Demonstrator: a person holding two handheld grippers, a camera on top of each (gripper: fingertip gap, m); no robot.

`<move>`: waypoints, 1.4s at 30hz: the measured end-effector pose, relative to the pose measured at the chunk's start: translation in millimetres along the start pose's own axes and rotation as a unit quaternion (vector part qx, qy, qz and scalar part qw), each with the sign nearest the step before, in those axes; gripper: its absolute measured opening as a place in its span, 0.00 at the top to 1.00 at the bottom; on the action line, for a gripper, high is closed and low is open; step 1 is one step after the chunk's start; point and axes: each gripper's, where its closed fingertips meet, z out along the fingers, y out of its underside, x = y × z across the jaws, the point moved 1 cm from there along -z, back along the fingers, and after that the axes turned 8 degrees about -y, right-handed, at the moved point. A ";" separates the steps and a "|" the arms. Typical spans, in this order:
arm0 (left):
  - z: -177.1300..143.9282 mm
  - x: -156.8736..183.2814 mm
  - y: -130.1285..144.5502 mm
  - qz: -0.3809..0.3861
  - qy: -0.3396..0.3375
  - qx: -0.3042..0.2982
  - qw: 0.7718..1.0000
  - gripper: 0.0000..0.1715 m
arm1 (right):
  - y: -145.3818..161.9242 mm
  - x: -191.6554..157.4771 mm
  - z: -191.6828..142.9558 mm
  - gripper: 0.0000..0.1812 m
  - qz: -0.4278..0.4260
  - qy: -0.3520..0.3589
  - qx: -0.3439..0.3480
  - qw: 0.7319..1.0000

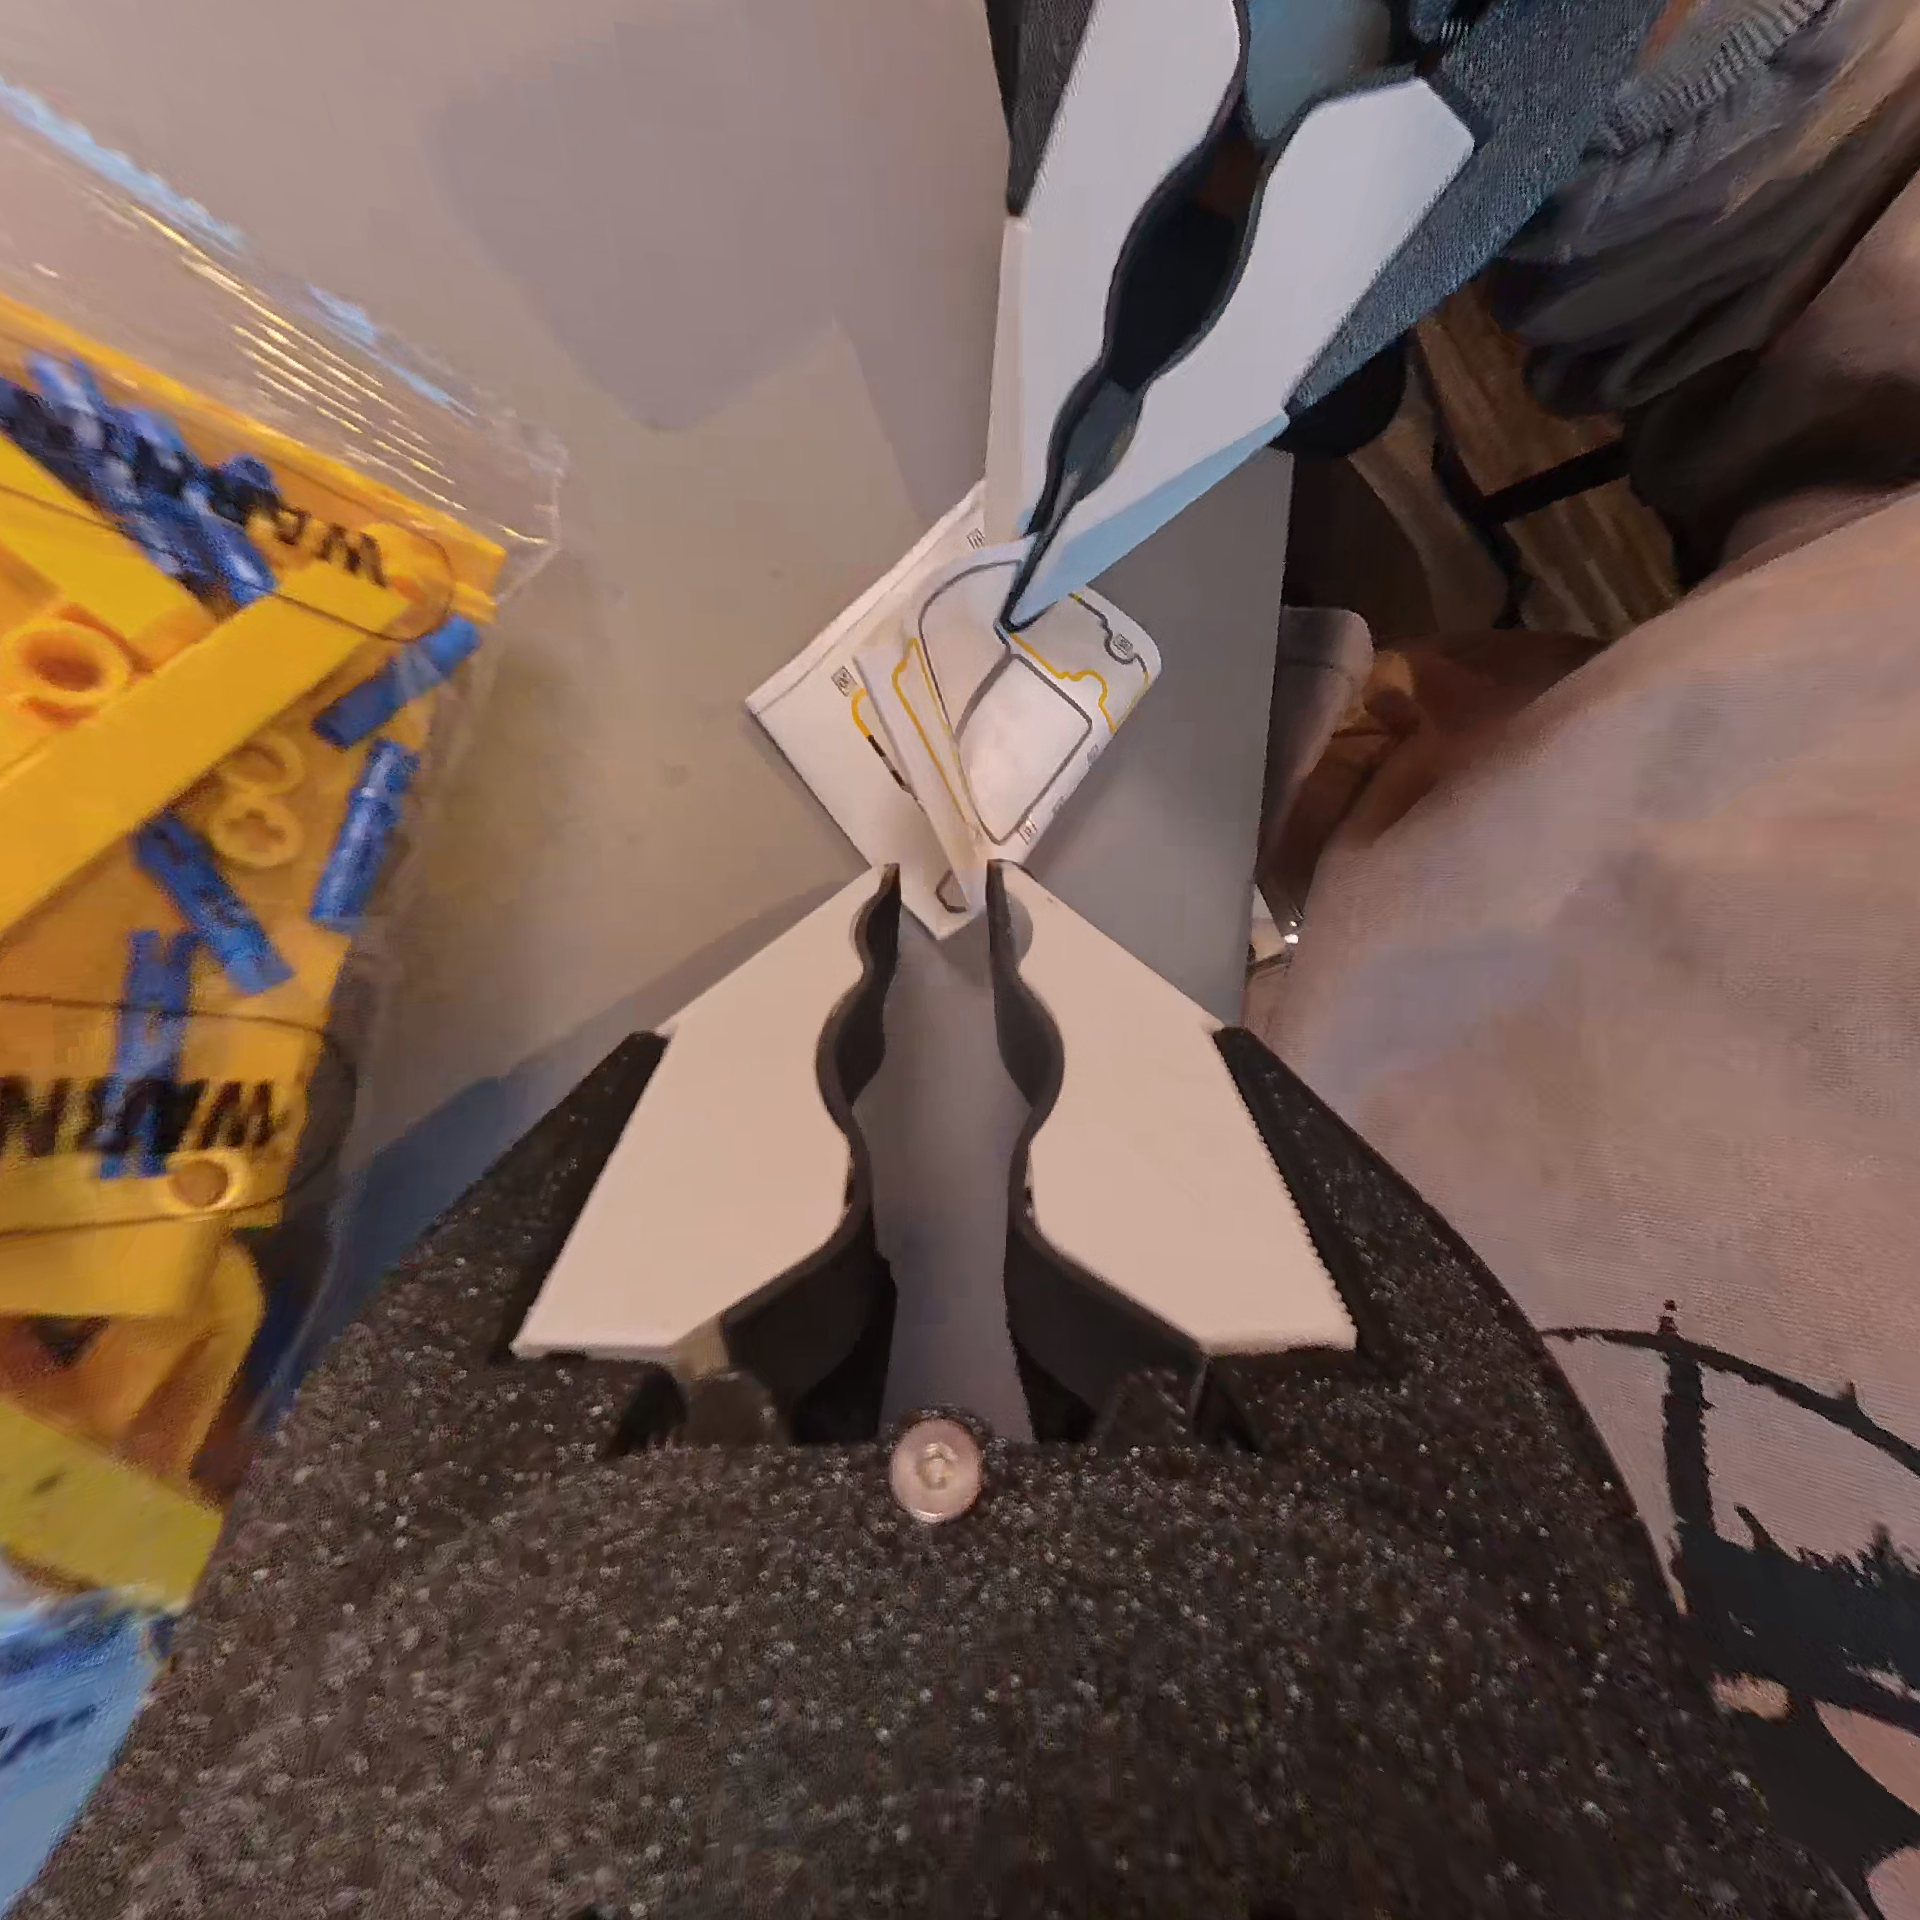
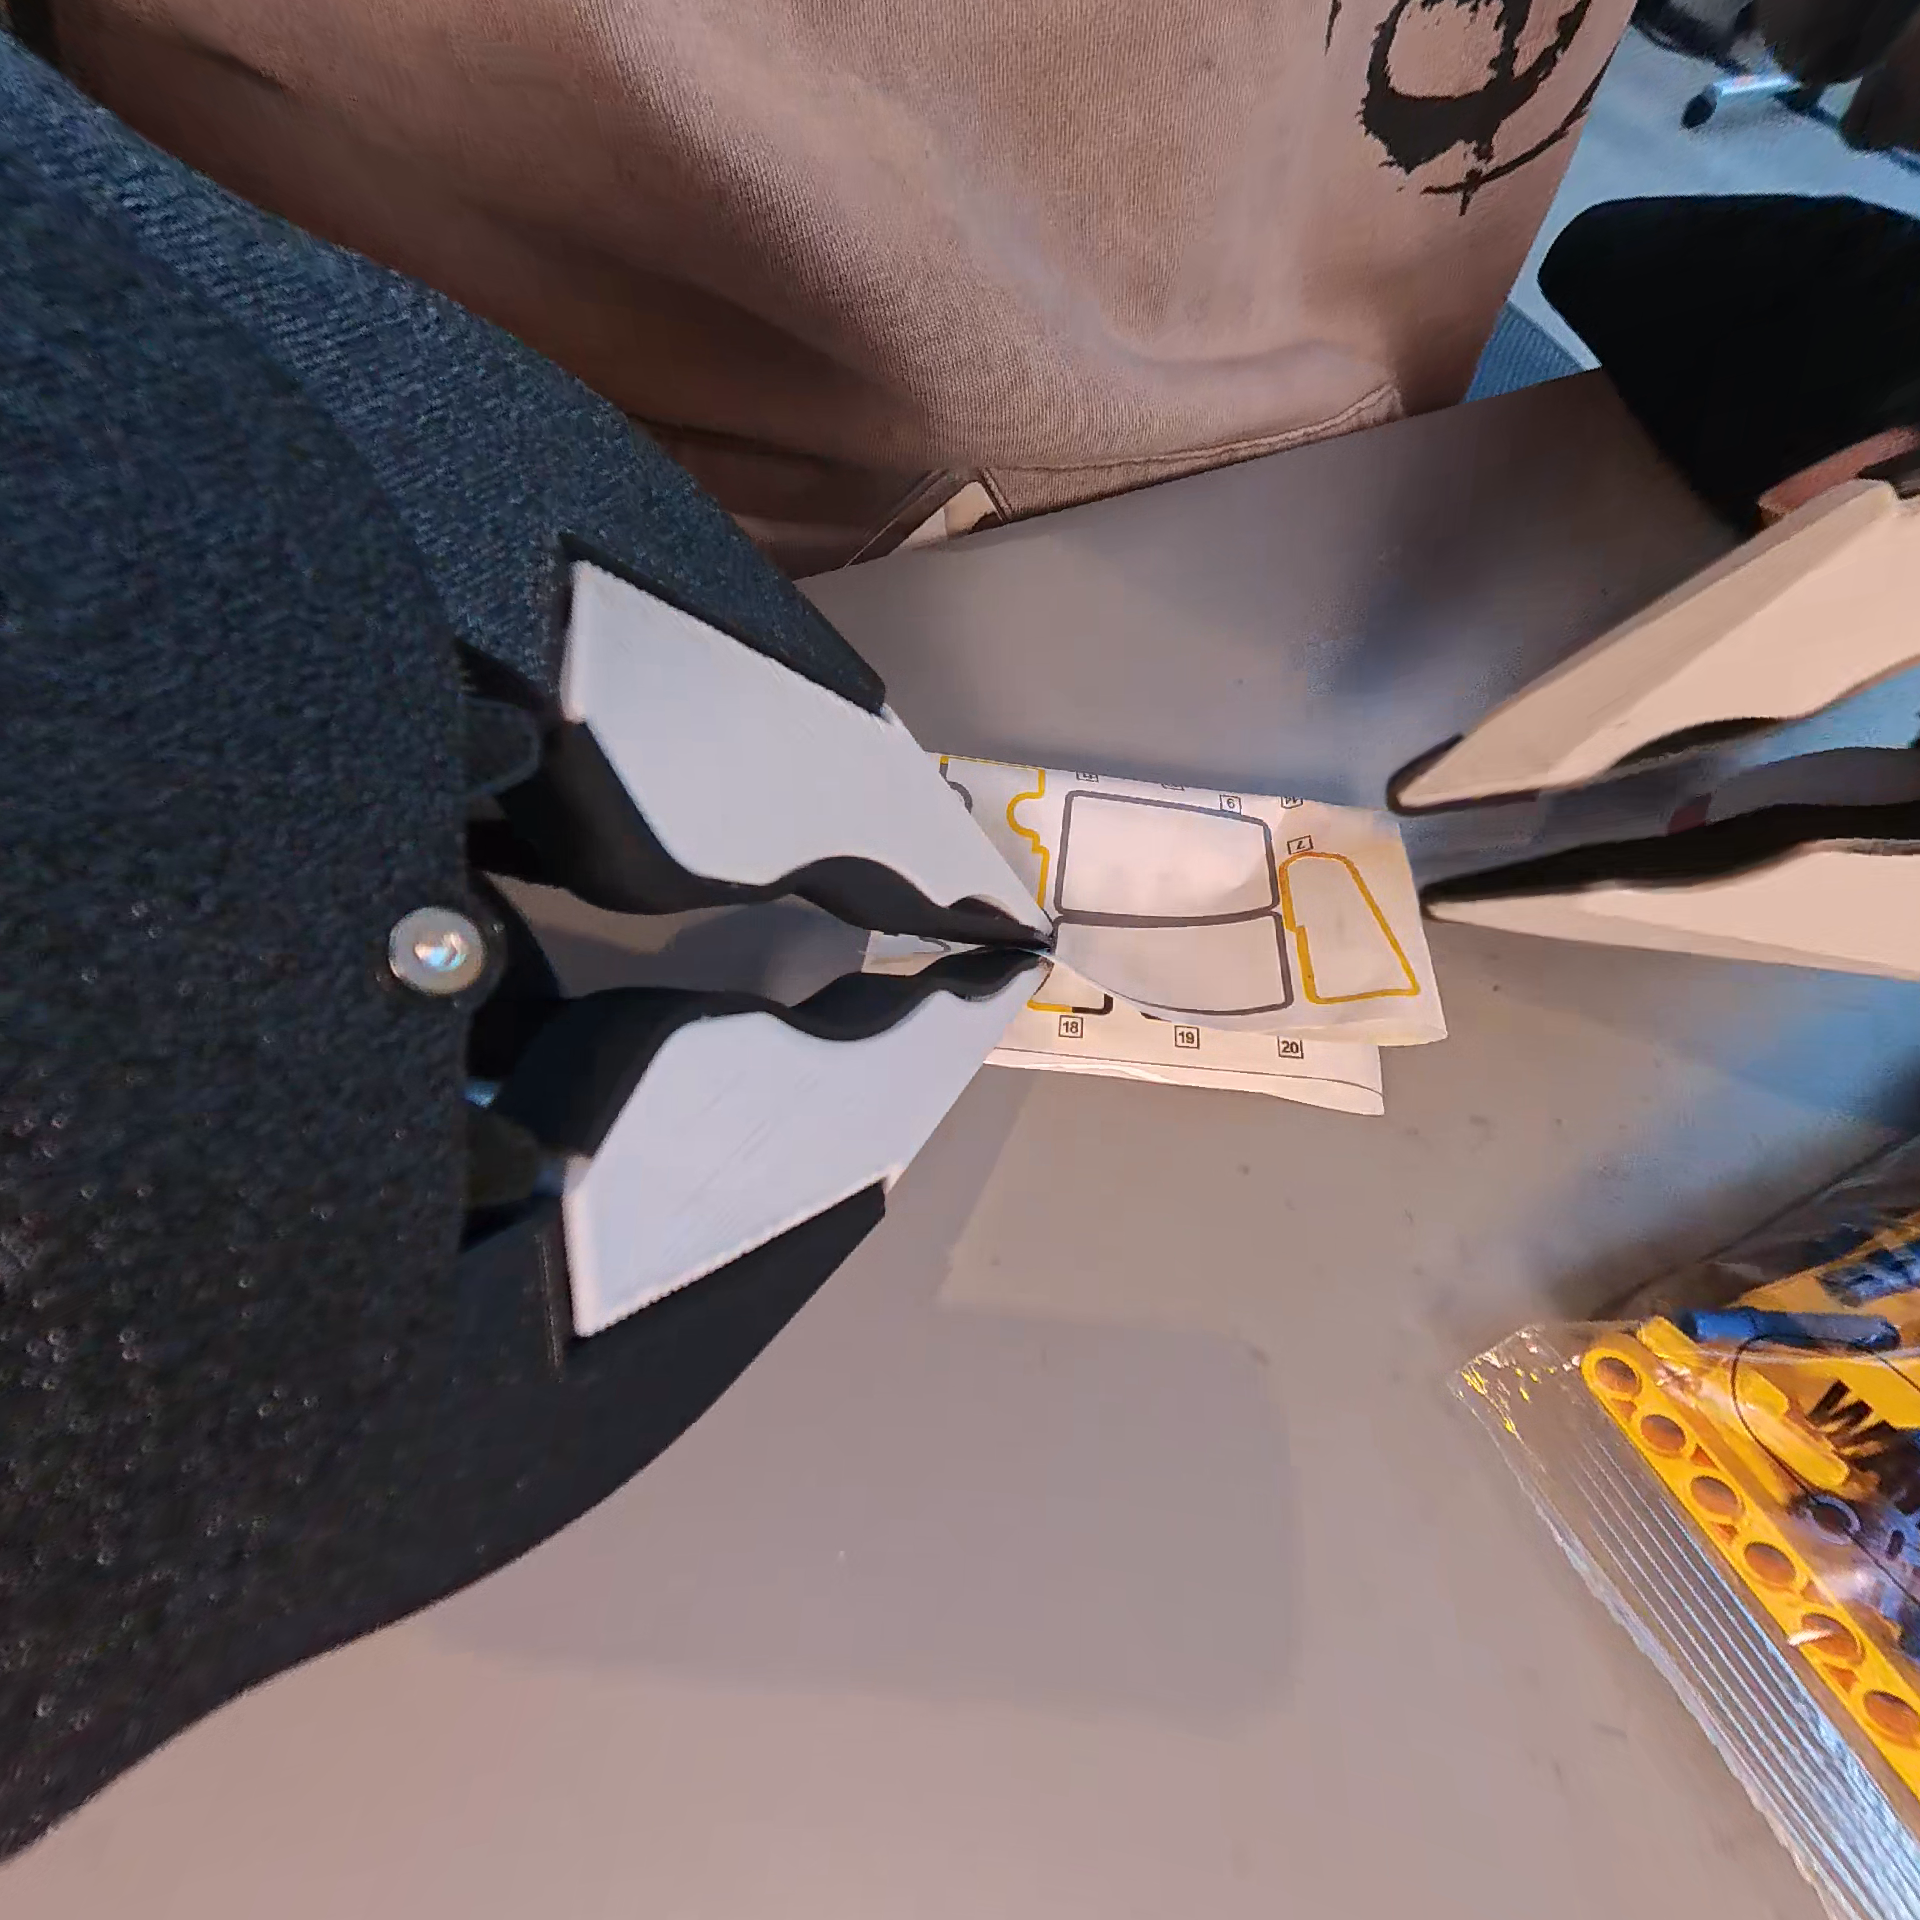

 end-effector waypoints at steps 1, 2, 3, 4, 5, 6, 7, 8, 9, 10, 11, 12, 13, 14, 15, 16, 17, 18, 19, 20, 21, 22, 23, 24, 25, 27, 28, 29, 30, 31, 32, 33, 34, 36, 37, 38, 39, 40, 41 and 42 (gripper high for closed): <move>-3.3 -3.6 -6.9 0.005 -0.019 0.024 1.000 0.92 | 0.0 0.0 0.1 1.00 0.001 -0.002 -0.001 1.000; -5.9 -4.4 -14.3 0.008 -0.028 0.047 0.998 0.93 | -0.2 0.0 0.2 1.00 0.002 -0.004 -0.002 1.000; -6.1 -3.9 -19.9 0.011 -0.033 0.063 0.997 0.95 | -0.5 -0.1 0.5 1.00 0.003 -0.006 -0.003 1.000; -3.1 -3.9 -21.7 0.017 -0.039 0.065 0.997 0.96 | -1.0 0.0 1.0 1.00 0.002 -0.007 -0.003 1.000; 2.2 -5.5 -20.1 0.028 -0.050 0.056 0.997 0.97 | -1.6 -0.1 1.5 1.00 0.001 -0.007 -0.004 1.000; 7.9 -10.3 -17.4 0.041 -0.071 0.045 0.996 0.97 | -1.6 -0.2 1.7 1.00 0.000 -0.006 -0.006 1.000; 12.2 -16.1 -14.8 0.054 -0.095 0.035 0.993 0.97 | -1.6 -0.2 1.7 1.00 -0.001 -0.005 -0.007 1.000; 15.0 -19.4 -12.7 0.064 -0.110 0.028 0.991 0.98 | -1.6 -0.2 1.6 1.00 -0.002 -0.004 -0.007 1.000; 15.5 -20.9 -12.5 0.078 -0.123 0.029 0.989 1.00 | -1.5 -0.2 1.6 1.00 -0.003 -0.003 -0.005 1.000; 15.8 -21.2 -12.1 0.090 -0.135 0.027 0.986 1.00 | -1.5 -0.1 1.4 1.00 -0.003 0.000 -0.003 1.000; 16.2 -21.3 -11.8 0.104 -0.148 0.026 0.983 1.00 | -1.4 -0.1 1.3 1.00 -0.006 0.003 -0.001 1.000; 16.4 -21.3 -11.5 0.118 -0.162 0.026 0.979 1.00 | -1.5 0.8 0.5 1.00 -0.011 0.009 -0.001 1.000; 16.6 -21.5 -11.1 0.130 -0.175 0.027 0.976 1.00 | -2.0 3.4 -1.3 1.00 -0.017 0.022 0.000 1.000; 16.9 -21.4 -11.0 0.138 -0.185 0.027 0.973 1.00 | -2.8 7.1 -4.4 1.00 -0.024 0.038 0.002 0.999; 17.0 -21.4 -10.9 0.144 -0.193 0.028 0.970 1.00 | -3.7 8.9 -7.5 0.97 -0.028 0.048 0.006 0.998; 17.1 -21.4 -10.8 0.148 -0.197 0.027 0.969 1.00 | -4.7 8.3 -10.5 0.96 -0.029 0.051 0.011 0.998; 17.1 -21.5 -10.8 0.149 -0.198 0.026 0.969 1.00 | -6.4 6.3 -13.6 0.94 -0.032 0.053 0.016 0.998; 17.2 -21.5 -10.8 0.149 -0.198 0.024 0.968 1.00 | -9.0 4.3 -17.1 0.92 -0.041 0.060 0.022 0.997; 17.2 -21.5 -10.9 0.150 -0.198 0.023 0.968 1.00 | -13.4 3.4 -22.0 0.90 -0.057 0.077 0.030 0.995; 17.2 -21.5 -10.8 0.152 -0.200 0.021 0.968 1.00 | -20.2 2.0 -28.4 0.90 -0.081 0.099 0.043 0.991; 17.2 -21.4 -10.8 0.154 -0.202 0.020 0.967 1.00 | -28.1 -2.7 -34.2 0.90 -0.106 0.115 0.058 0.986; 17.3 -21.4 -10.9 0.156 -0.204 0.020 0.966 1.00 | -35.7 -11.0 -37.5 0.91 -0.130 0.119 0.073 0.982; 17.3 -21.4 -10.8 0.156 -0.204 0.020 0.966 1.00 | -40.9 -21.1 -36.7 0.91 -0.149 0.115 0.080 0.979; 17.3 -21.3 -10.9 0.156 -0.203 0.020 0.967 1.00 | -42.1 -29.9 -32.0 0.91 -0.162 0.109 0.077 0.978; 17.3 -21.3 -10.8 0.155 -0.201 0.021 0.967 1.00 | -39.1 -33.7 -23.9 0.91 -0.169 0.110 0.060 0.978; 17.2 -21.4 -10.8 0.155 -0.201 0.023 0.967 1.00 | -21.7 -24.2 -3.9 0.91 -0.158 0.129 0.004 0.979; 17.3 -21.4 -10.9 0.156 -0.201 0.025 0.967 1.00 | -12.3 -17.7 4.7 0.91 -0.150 0.133 -0.017 0.979; 17.2 -21.5 -10.8 0.156 -0.201 0.028 0.967 1.00 | -6.2 -13.7 10.7 0.91 -0.137 0.129 -0.026 0.982; 16.9 -21.5 -10.5 0.154 -0.200 0.031 0.967 1.00 | -6.3 -13.4 12.9 0.91 -0.128 0.122 -0.018 0.984; 16.2 -21.1 -9.7 0.152 -0.198 0.032 0.968 1.00 | -5.9 -13.2 12.7 0.91 -0.127 0.122 -0.021 0.984; 14.4 -20.1 -8.7 0.155 -0.193 0.032 0.968 1.00 | -5.7 -12.7 12.7 0.91 -0.131 0.126 -0.027 0.983; 10.5 -17.6 -10.1 0.162 -0.188 0.041 0.968 1.00 | -5.7 -12.5 13.1 0.91 -0.135 0.129 -0.031 0.982; 5.0 -10.8 -14.2 0.171 -0.175 0.063 0.968 1.00 | -5.8 -12.4 13.3 0.91 -0.137 0.129 -0.033 0.982; -2.5 10.9 -18.4 0.199 -0.133 0.095 0.966 0.99 | -6.1 -12.1 13.4 0.91 -0.134 0.122 -0.031 0.983; -0.8 18.3 -15.6 0.215 -0.122 0.092 0.965 0.98 | -6.1 -12.1 13.5 0.91 -0.135 0.119 -0.031 0.983; 5.1 20.4 -9.6 0.231 -0.122 0.077 0.962 0.94 | -6.1 -12.2 13.5 0.91 -0.138 0.119 -0.031 0.983; 12.4 17.1 -3.1 0.250 -0.134 0.058 0.957 0.91 | -5.9 -12.2 13.6 0.91 -0.143 0.121 -0.033 0.982; 18.3 11.2 1.7 0.268 -0.149 0.047 0.951 0.90 | -6.1 -12.3 13.7 0.90 -0.147 0.122 -0.035 0.981; 22.0 7.2 3.7 0.276 -0.154 0.046 0.948 0.90 | -6.0 -12.3 13.8 0.90 -0.151 0.124 -0.037 0.980; 23.9 5.3 3.3 0.271 -0.147 0.053 0.950 0.91 | -5.9 -12.4 13.8 0.90 -0.154 0.124 -0.037 0.980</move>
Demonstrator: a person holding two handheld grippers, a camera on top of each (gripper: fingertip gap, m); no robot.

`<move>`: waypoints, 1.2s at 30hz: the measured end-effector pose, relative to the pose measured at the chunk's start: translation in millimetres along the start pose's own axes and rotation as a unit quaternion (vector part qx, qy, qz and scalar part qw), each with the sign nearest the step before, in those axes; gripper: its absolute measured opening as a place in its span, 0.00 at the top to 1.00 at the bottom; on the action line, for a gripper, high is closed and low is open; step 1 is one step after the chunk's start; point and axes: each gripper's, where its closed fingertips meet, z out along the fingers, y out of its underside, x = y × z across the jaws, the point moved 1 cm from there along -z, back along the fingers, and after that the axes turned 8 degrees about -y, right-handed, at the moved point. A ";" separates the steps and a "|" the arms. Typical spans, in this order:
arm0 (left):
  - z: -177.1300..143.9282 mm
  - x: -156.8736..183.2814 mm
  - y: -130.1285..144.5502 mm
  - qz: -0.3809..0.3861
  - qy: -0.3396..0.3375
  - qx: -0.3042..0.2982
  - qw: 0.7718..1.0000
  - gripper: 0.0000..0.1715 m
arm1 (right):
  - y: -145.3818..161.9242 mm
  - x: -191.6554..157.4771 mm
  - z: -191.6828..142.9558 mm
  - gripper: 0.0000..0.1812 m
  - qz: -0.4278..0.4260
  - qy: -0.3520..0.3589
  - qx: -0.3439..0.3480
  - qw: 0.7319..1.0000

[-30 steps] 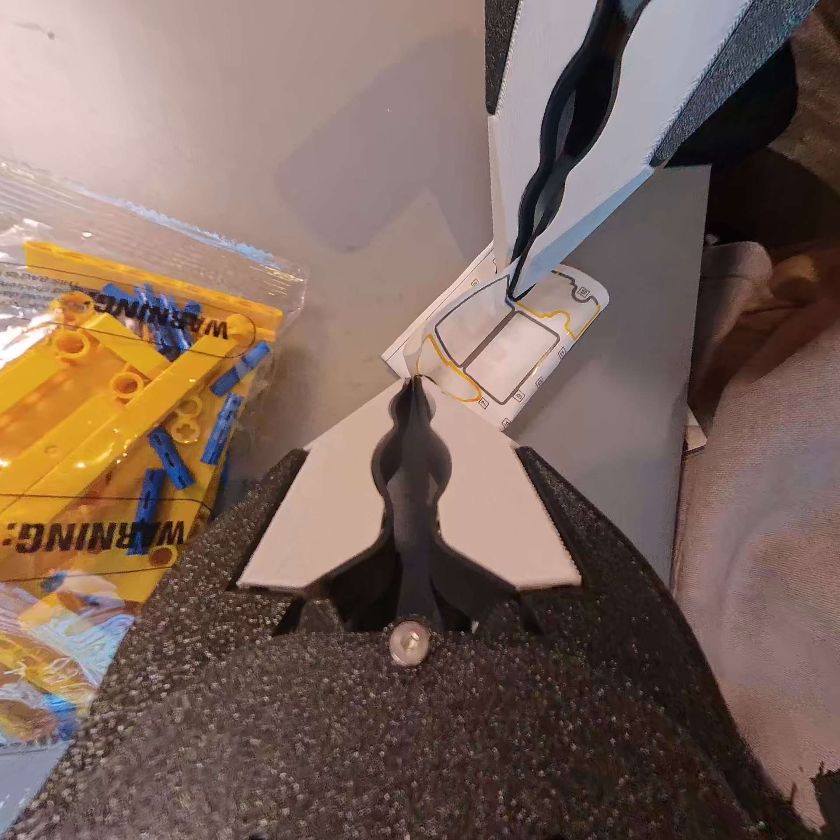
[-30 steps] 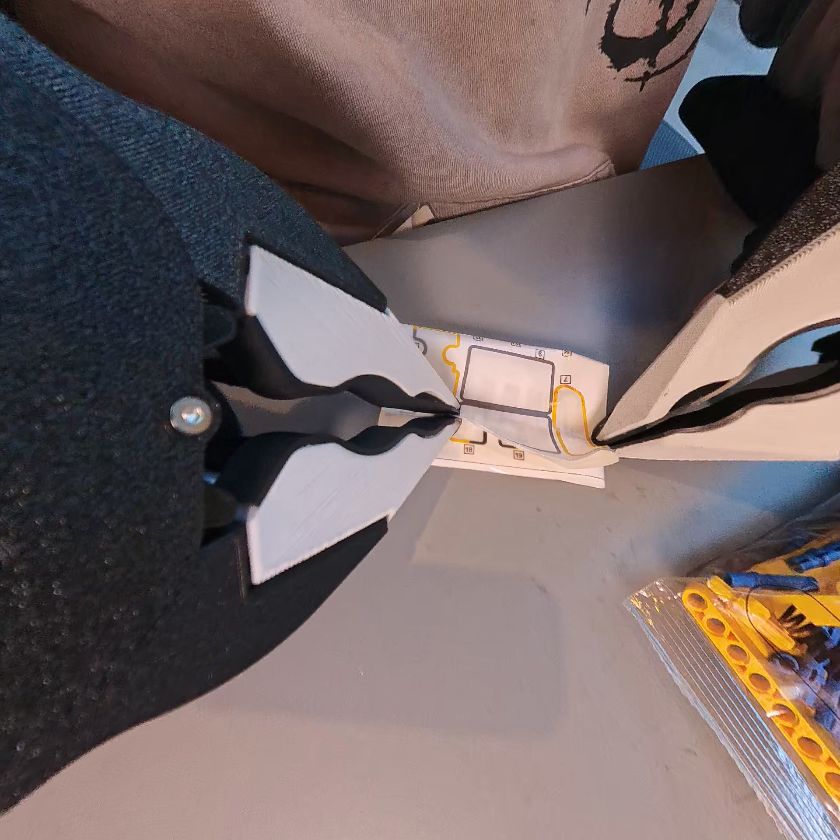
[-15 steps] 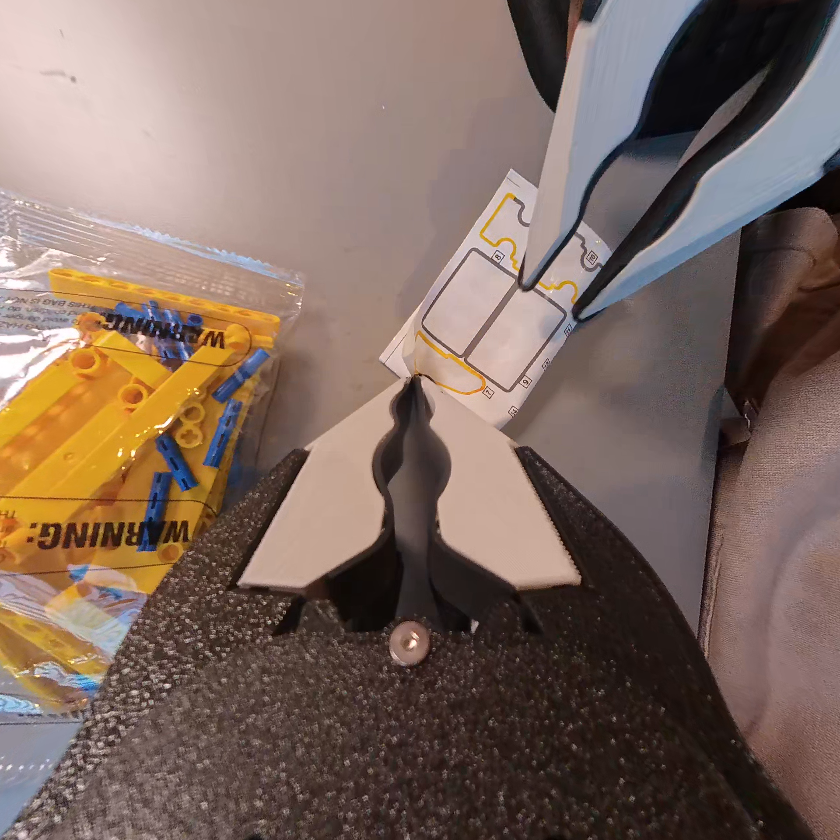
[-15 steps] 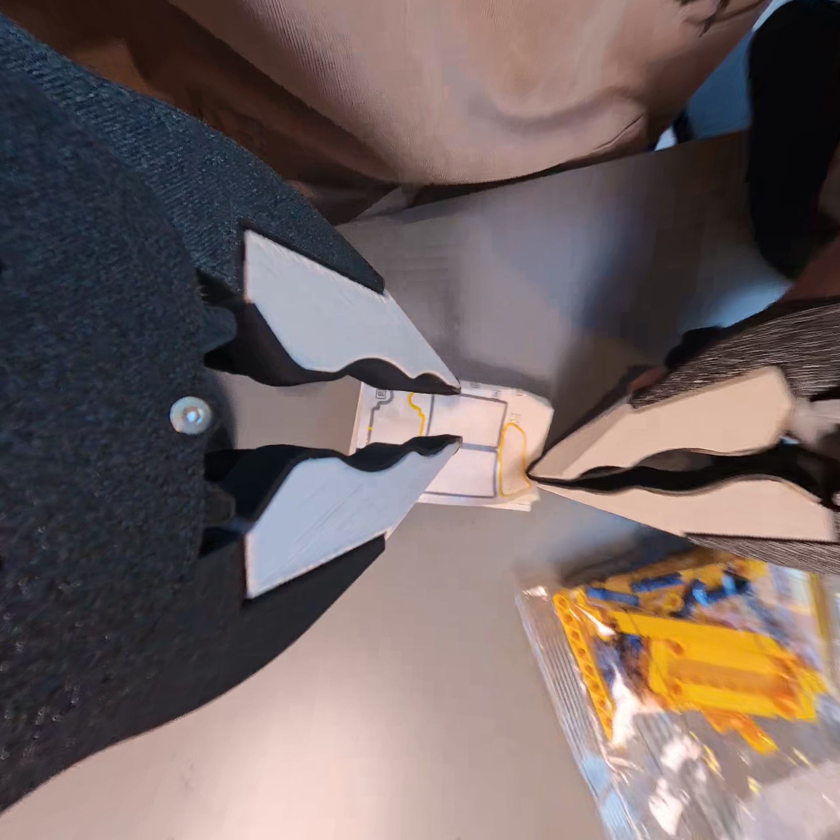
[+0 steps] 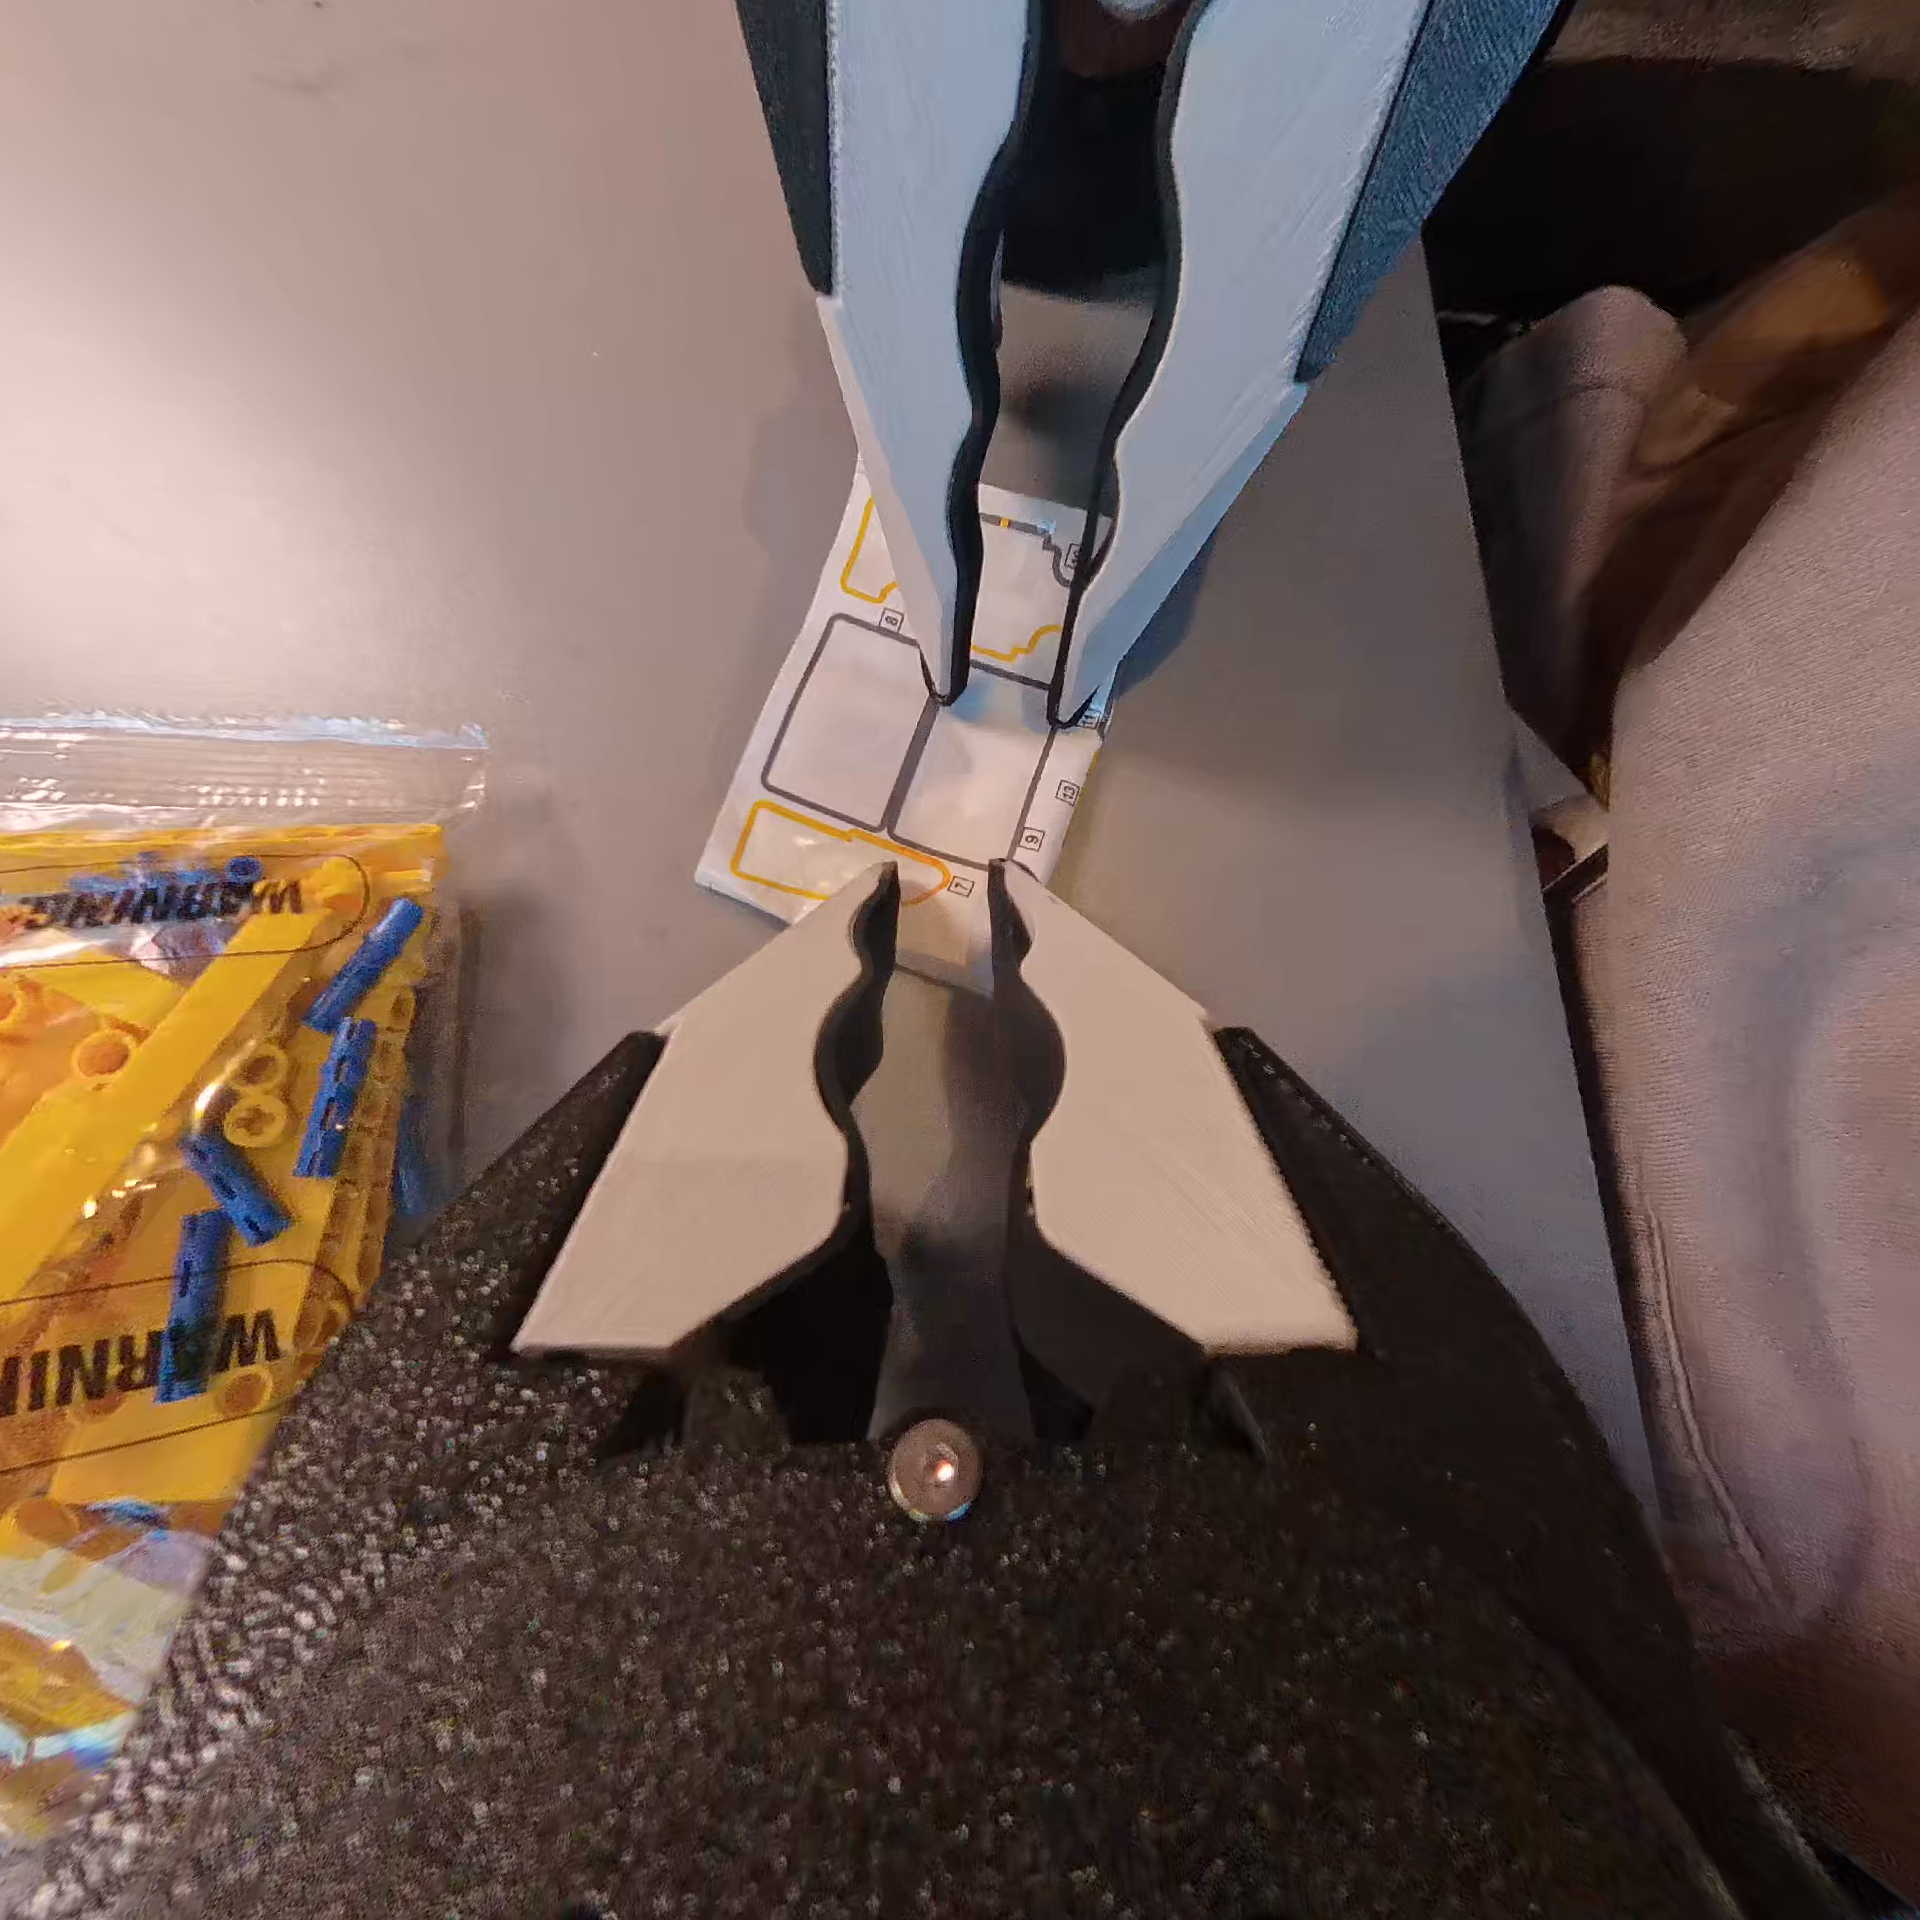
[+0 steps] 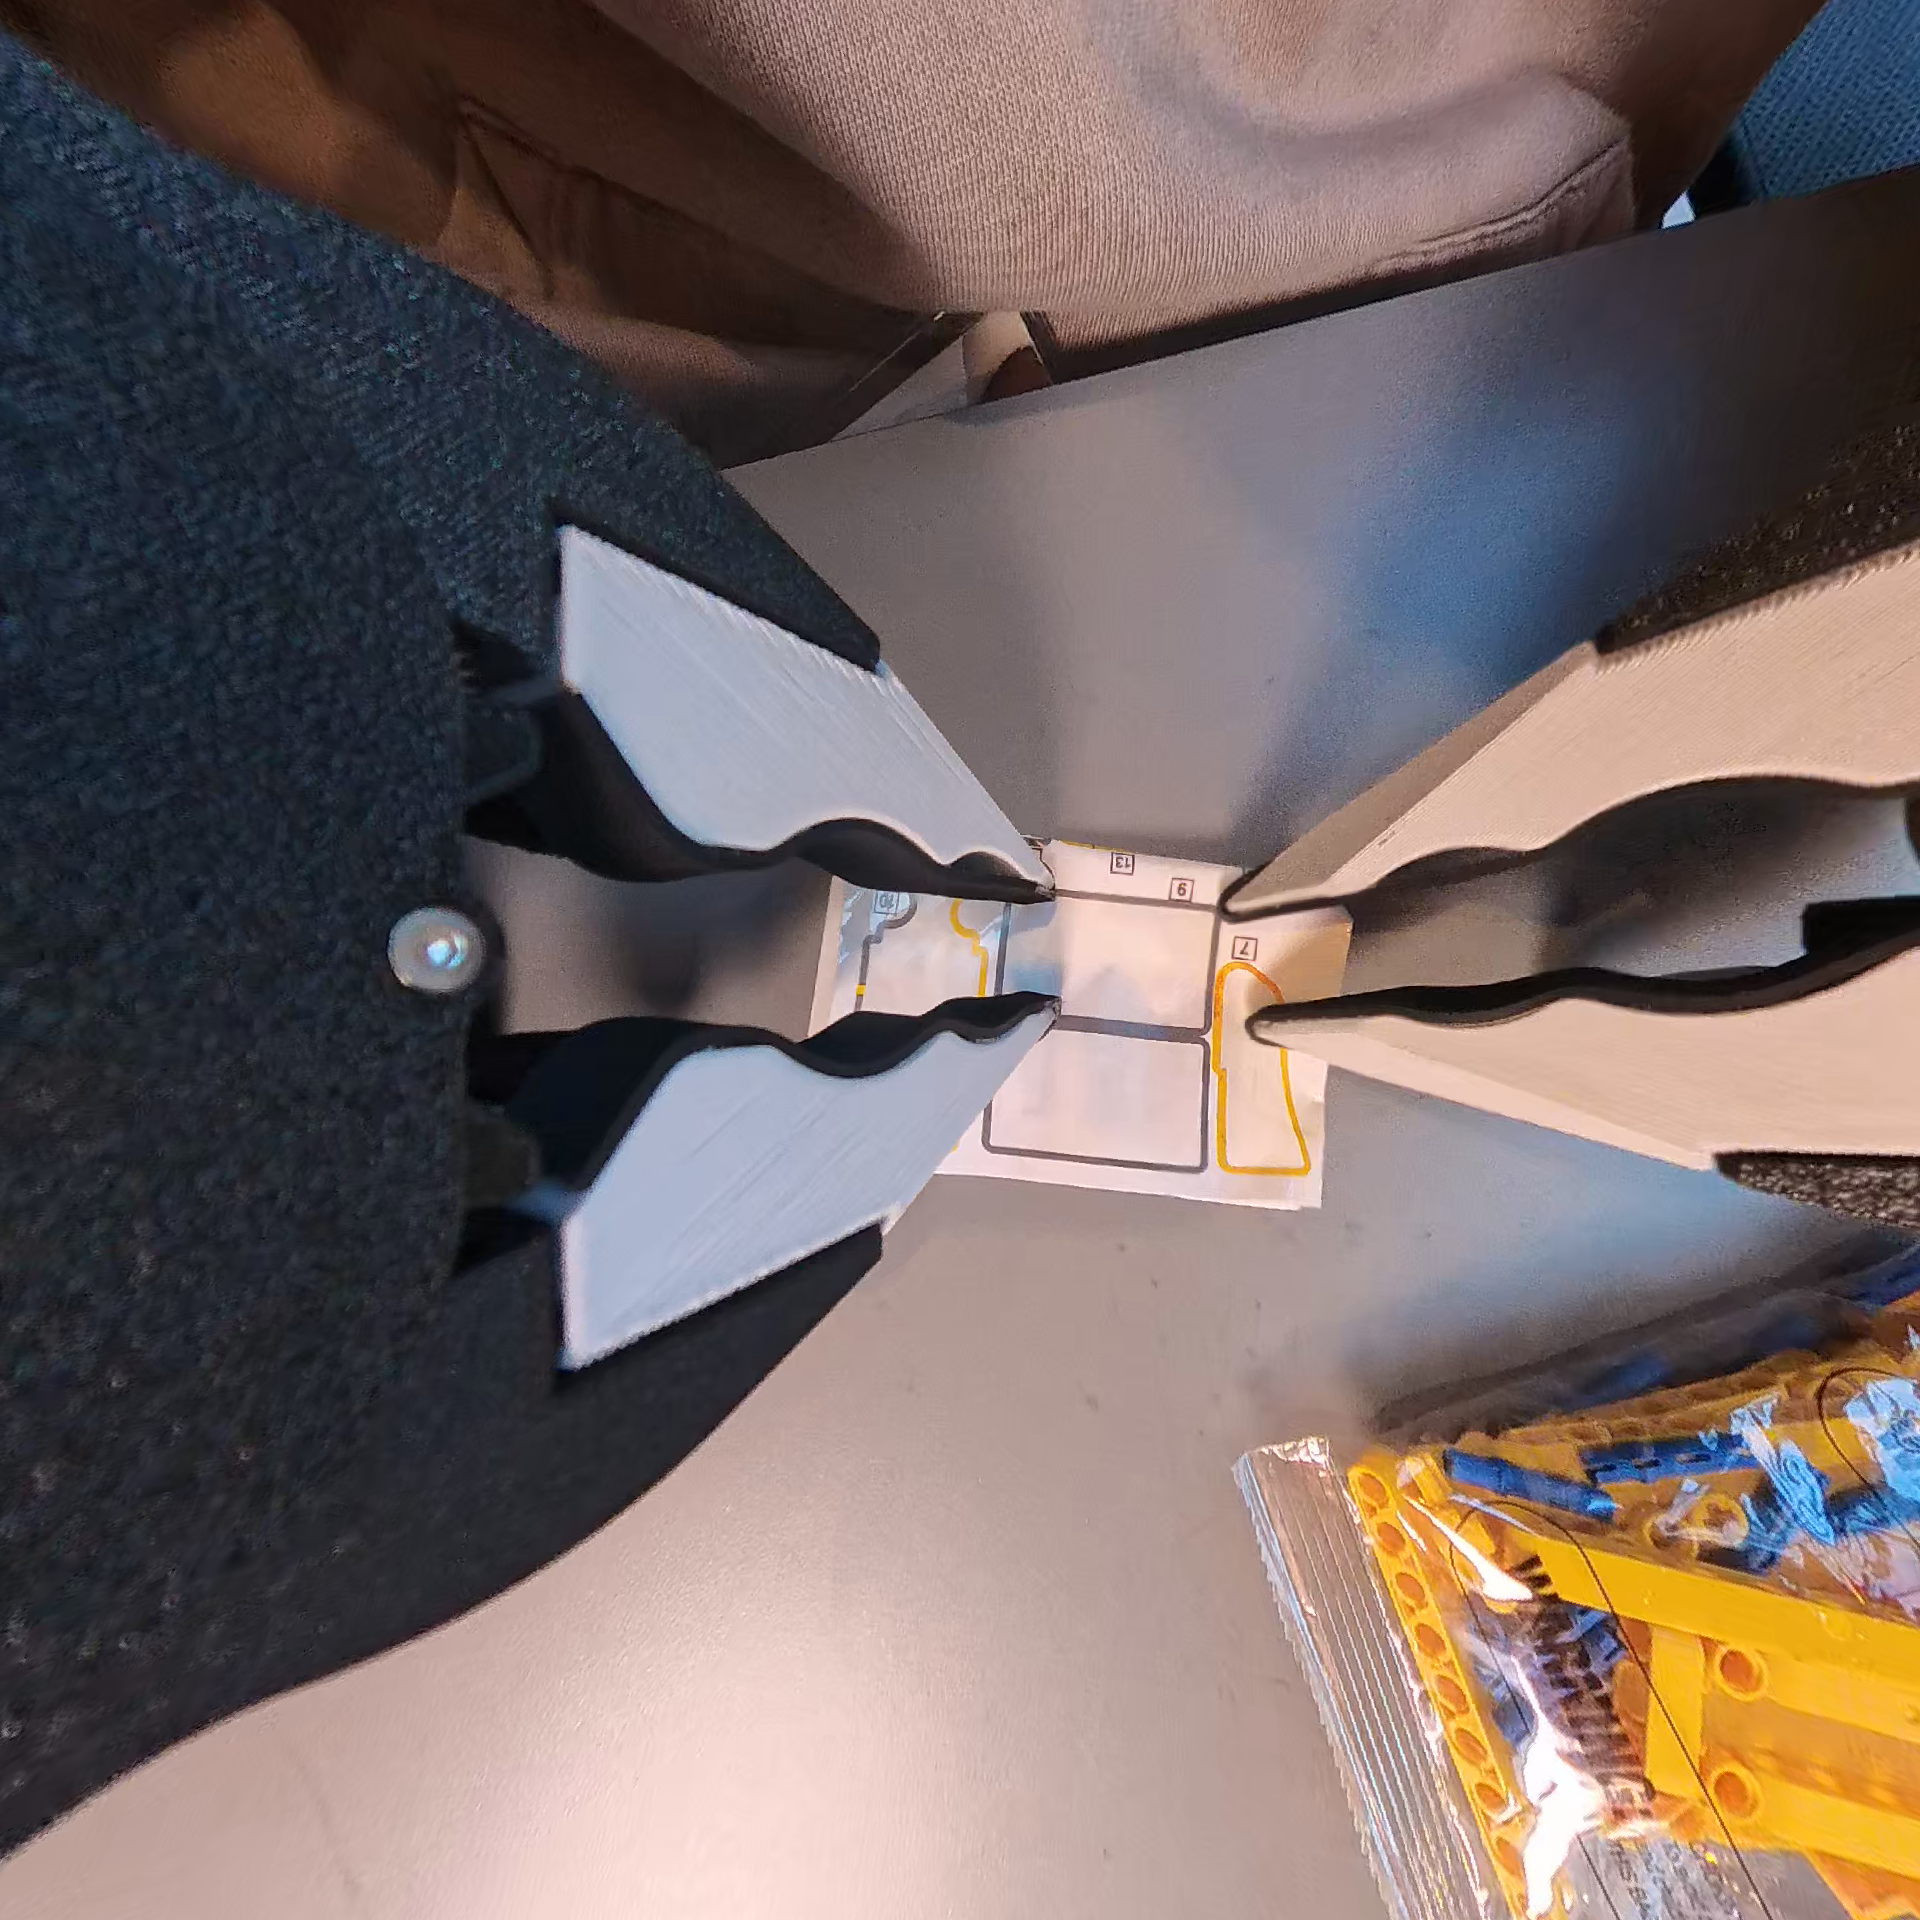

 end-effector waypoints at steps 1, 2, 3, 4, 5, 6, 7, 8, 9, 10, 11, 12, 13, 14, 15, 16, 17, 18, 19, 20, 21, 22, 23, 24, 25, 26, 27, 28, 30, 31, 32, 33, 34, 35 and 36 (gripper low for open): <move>0.8 -1.9 0.2 -0.016 0.008 0.007 1.000 0.93 | 0.0 -0.1 0.0 0.90 0.000 0.000 0.003 1.000; 1.1 -2.9 1.1 -0.027 0.019 0.010 0.999 0.94 | 0.3 -0.1 -0.1 0.90 0.002 -0.001 0.007 1.000; 1.0 -3.7 1.7 -0.032 0.028 0.014 0.999 0.95 | 0.6 -0.2 -0.2 0.90 0.003 -0.002 0.011 1.000; 0.9 -4.2 2.5 -0.025 0.031 0.017 0.999 0.95 | 0.9 -0.3 -0.3 0.90 0.005 -0.003 0.015 1.000; 1.0 -4.1 3.0 -0.005 0.026 0.019 0.999 0.96 | 1.1 -0.4 -0.4 0.90 0.007 -0.005 0.018 1.000; 1.0 -3.9 3.5 0.023 0.015 0.022 0.999 0.95 | 1.3 -0.4 -0.6 0.90 0.008 -0.005 0.021 1.000; 0.9 -3.5 4.0 0.046 0.006 0.026 0.999 0.95 | 1.5 -0.5 -0.7 0.90 0.010 -0.005 0.024 1.000; 0.5 -3.3 4.5 0.057 0.004 0.030 0.998 0.95 | 1.5 -0.7 -0.8 0.90 0.011 -0.005 0.027 1.000; 0.2 -3.5 4.6 0.056 0.007 0.033 0.998 0.95 | 1.6 -0.7 -0.8 0.90 0.010 -0.003 0.030 0.999; 0.1 -3.7 4.6 0.050 0.013 0.032 0.998 0.95 | 1.6 -0.8 -0.9 0.90 0.010 -0.001 0.032 0.999; 0.3 -3.9 4.5 0.046 0.017 0.032 0.998 0.95 | 1.8 -0.9 -1.1 0.90 0.011 0.000 0.031 0.999; 0.7 -4.2 4.3 0.051 0.015 0.031 0.998 0.95 | 2.0 -1.0 -1.5 0.90 0.012 0.000 0.028 1.000; 1.1 -4.2 4.5 0.068 0.007 0.030 0.997 0.95 | 2.3 -1.4 -2.1 0.89 0.013 -0.001 0.022 1.000; 1.3 -4.1 4.6 0.083 -0.002 0.029 0.996 0.96 | 2.0 -2.0 -3.3 0.84 0.014 -0.003 0.015 1.000; 1.3 -4.1 4.6 0.083 -0.005 0.026 0.996 0.96 | -0.3 -2.9 -4.4 0.76 0.016 -0.005 0.016 1.000; 1.3 -4.0 4.5 0.076 -0.003 0.025 0.997 0.96 | -5.6 -4.4 -5.6 0.72 0.020 -0.008 0.027 0.999; 1.2 -4.0 4.5 0.074 -0.001 0.025 0.997 0.96 | -11.8 -3.9 -6.5 0.71 0.022 -0.005 0.040 0.999; 1.4 -3.9 4.4 0.076 0.001 0.026 0.997 0.96 | -14.8 -1.0 -6.0 0.71 0.019 0.006 0.044 0.999; 1.4 -3.8 4.4 0.076 0.003 0.026 0.997 0.96 | -12.6 3.7 -3.5 0.71 0.017 0.018 0.033 0.999; 1.4 -3.9 4.5 0.076 0.005 0.026 0.997 0.96 | -7.7 8.1 0.2 0.71 0.019 0.024 0.018 0.999; 1.3 -4.2 4.5 0.076 0.005 0.025 0.997 0.96 | -7.7 9.3 1.8 0.71 0.023 0.020 0.024 0.999; 1.2 -4.4 4.7 0.077 0.003 0.025 0.997 0.96 | -7.4 9.9 1.4 0.72 0.031 0.016 0.026 0.999; 1.0 -4.7 4.8 0.076 0.003 0.023 0.997 0.96 | -6.6 10.6 1.1 0.73 0.027 0.019 0.022 0.999; 0.4 -5.2 5.1 0.077 0.004 0.017 0.997 0.96 | -6.3 10.8 1.5 0.74 0.020 0.024 0.019 0.999; -0.9 -6.0 5.4 0.079 0.007 0.007 0.997 0.96 | -6.5 10.8 1.9 0.74 0.017 0.027 0.017 0.999; -3.0 -7.0 4.2 0.080 0.013 0.001 0.997 0.95 | -6.6 10.9 2.0 0.74 0.016 0.027 0.017 0.999; -5.6 -7.3 0.1 0.073 0.025 0.004 0.997 0.90 | -6.4 11.0 2.0 0.74 0.015 0.026 0.017 0.999; -8.2 -5.6 -6.5 0.061 0.042 0.018 0.997 0.85 | -6.3 11.0 2.0 0.74 0.012 0.027 0.017 0.999; -7.0 -4.5 -10.8 0.059 0.058 0.024 0.996 0.81 | -6.0 10.9 2.4 0.74 0.001 0.035 0.013 0.999; -1.9 -6.2 -4.0 0.079 0.052 0.005 0.995 0.77 | -6.1 10.7 2.5 0.74 -0.001 0.038 0.013 0.999; 2.4 -7.9 2.1 0.100 0.049 -0.008 0.994 0.75 | -6.1 10.7 2.5 0.74 -0.002 0.039 0.013 0.999; 2.7 -8.1 0.3 0.104 0.054 0.005 0.993 0.75 | -5.9 10.6 2.4 0.74 -0.003 0.039 0.015 0.999; 2.9 -9.2 1.7 0.103 0.062 0.003 0.993 0.74 | -5.8 10.6 2.3 0.74 -0.003 0.040 0.017 0.999; 2.7 -9.7 1.7 0.101 0.069 0.008 0.992 0.75 | -5.9 10.6 2.3 0.74 -0.004 0.041 0.019 0.999; 2.7 -10.3 2.3 0.106 0.073 0.018 0.992 0.75 | -5.7 10.5 2.2 0.74 -0.005 0.042 0.021 0.999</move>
